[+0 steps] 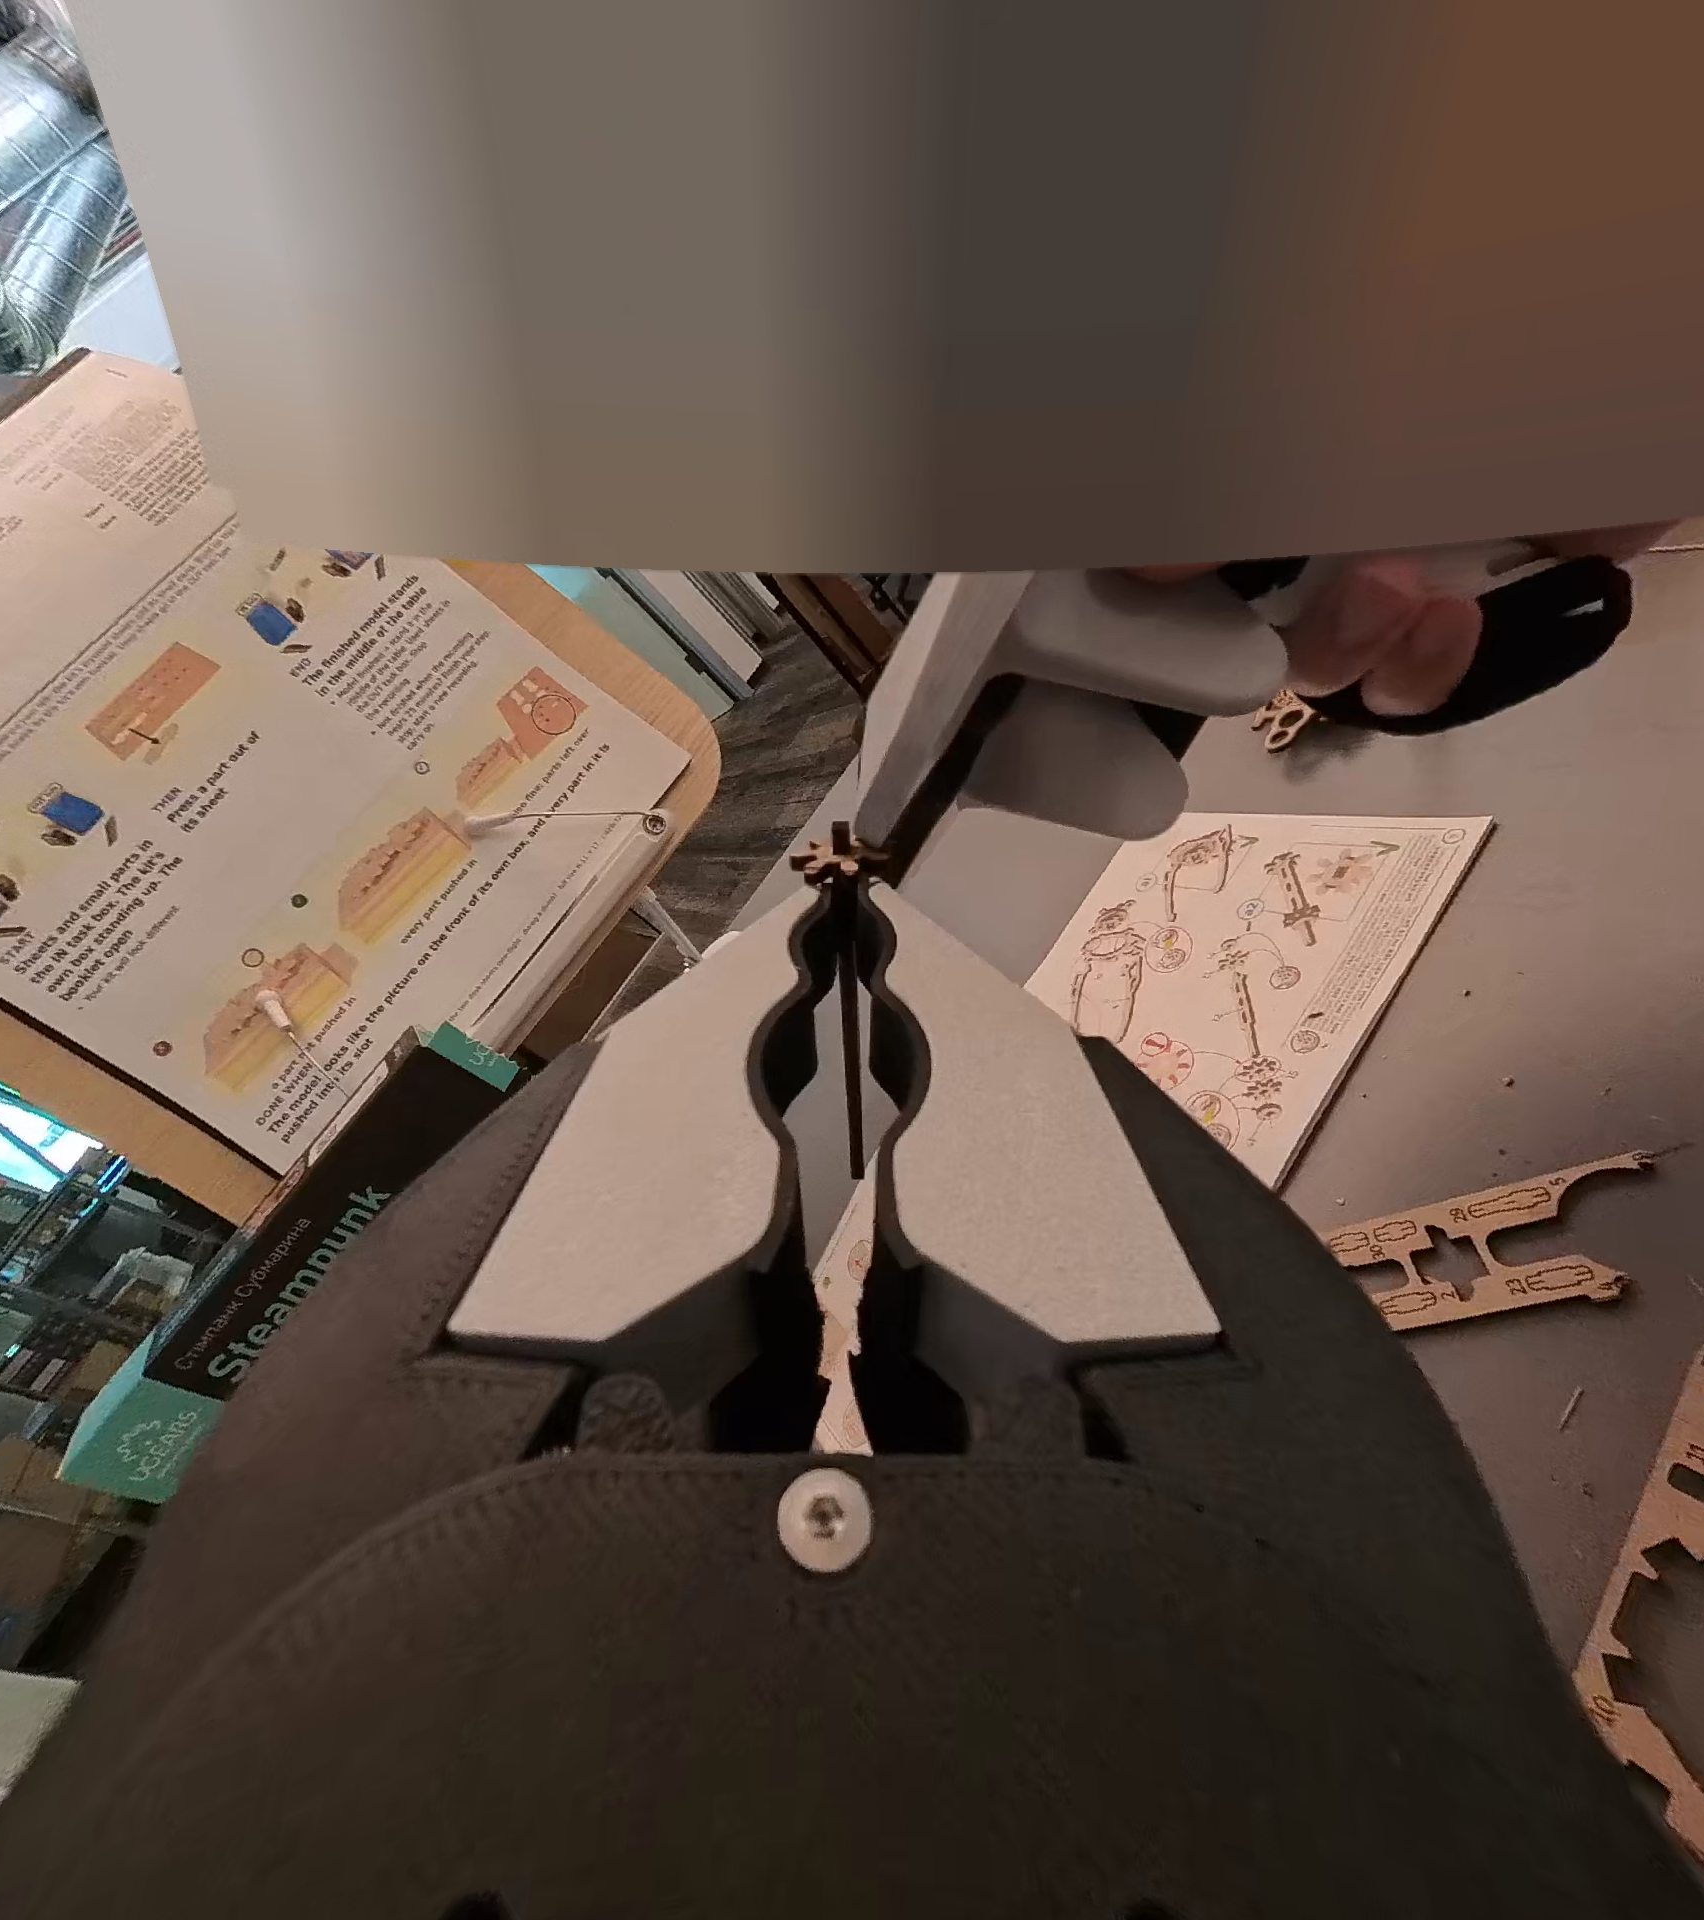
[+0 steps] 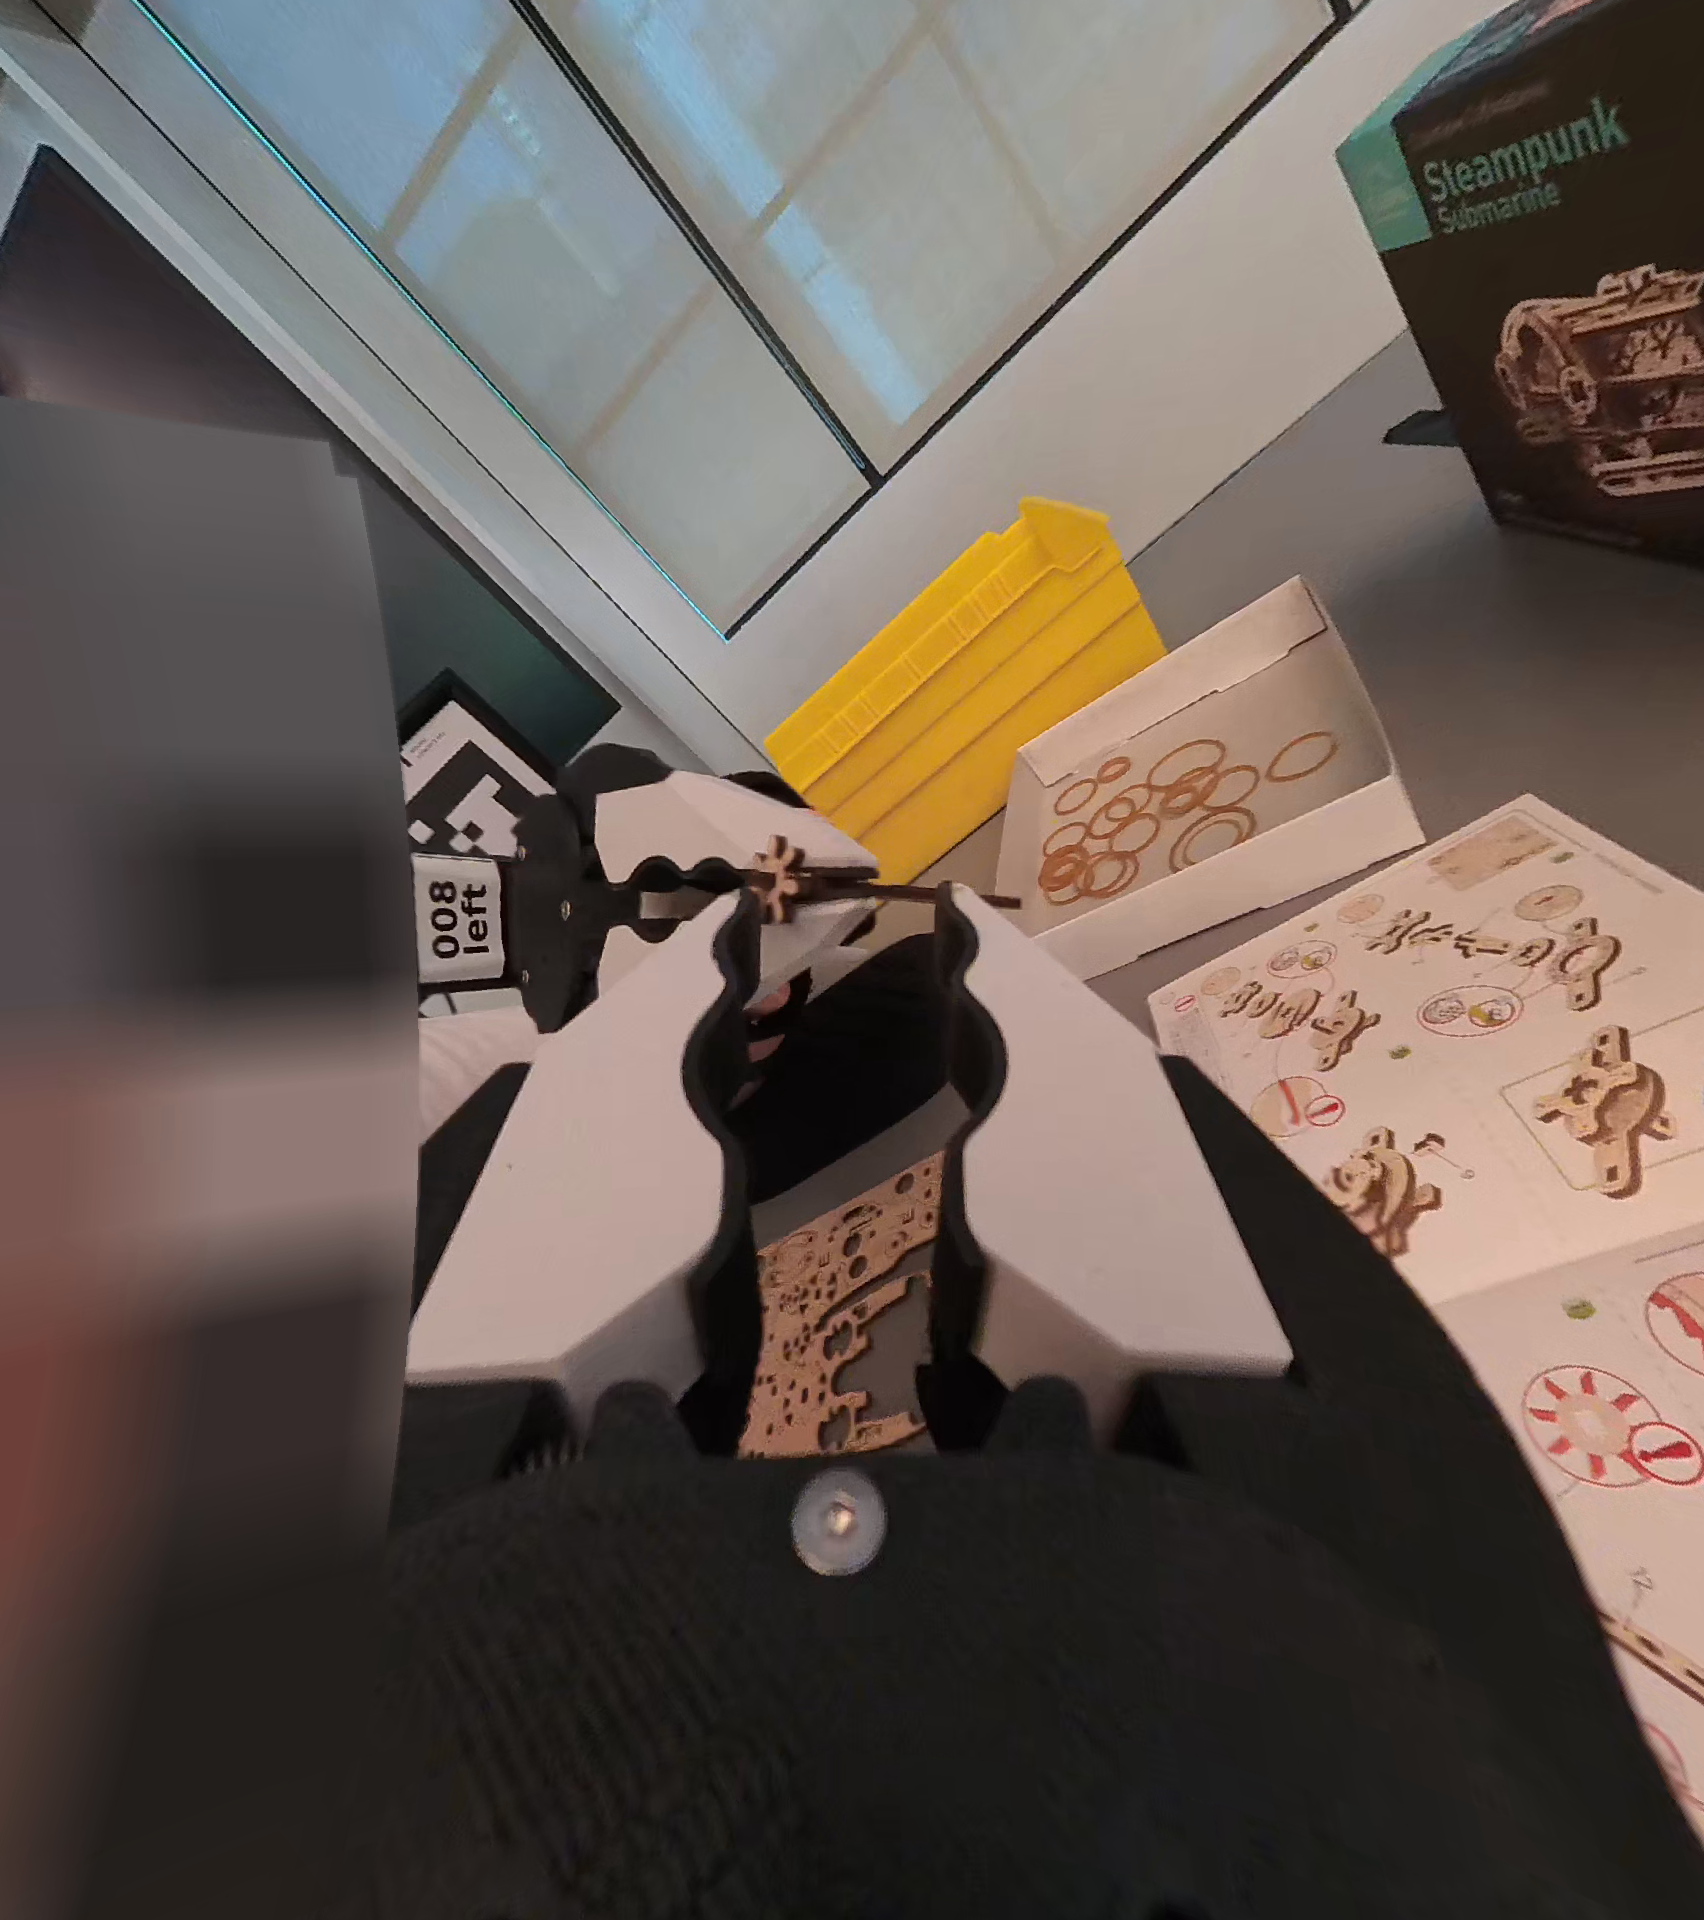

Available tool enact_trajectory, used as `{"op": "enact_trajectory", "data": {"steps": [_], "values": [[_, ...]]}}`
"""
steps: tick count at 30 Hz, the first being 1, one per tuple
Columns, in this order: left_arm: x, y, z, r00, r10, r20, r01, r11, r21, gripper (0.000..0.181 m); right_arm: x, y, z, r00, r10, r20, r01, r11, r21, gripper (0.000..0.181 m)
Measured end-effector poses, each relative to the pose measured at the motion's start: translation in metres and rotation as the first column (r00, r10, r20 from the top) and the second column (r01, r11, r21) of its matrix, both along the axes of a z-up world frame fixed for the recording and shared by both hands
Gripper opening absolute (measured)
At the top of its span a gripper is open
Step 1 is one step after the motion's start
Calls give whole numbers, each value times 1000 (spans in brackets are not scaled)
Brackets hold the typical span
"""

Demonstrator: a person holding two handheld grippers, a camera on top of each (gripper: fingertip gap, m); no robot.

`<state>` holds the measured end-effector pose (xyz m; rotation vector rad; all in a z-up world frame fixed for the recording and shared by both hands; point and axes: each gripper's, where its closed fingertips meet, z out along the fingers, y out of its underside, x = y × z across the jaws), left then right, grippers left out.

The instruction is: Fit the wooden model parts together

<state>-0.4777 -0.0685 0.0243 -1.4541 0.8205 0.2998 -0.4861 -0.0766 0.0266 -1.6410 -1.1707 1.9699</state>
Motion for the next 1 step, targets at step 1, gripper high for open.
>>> {"op": "enact_trajectory", "data": {"steps": [1], "values": [[0, 0, 0, 1000, -2, 2, 2, 1000, 1, 0, 0, -1, 0, 1000, 8, -1, -8, 1000, -16, 31]]}}
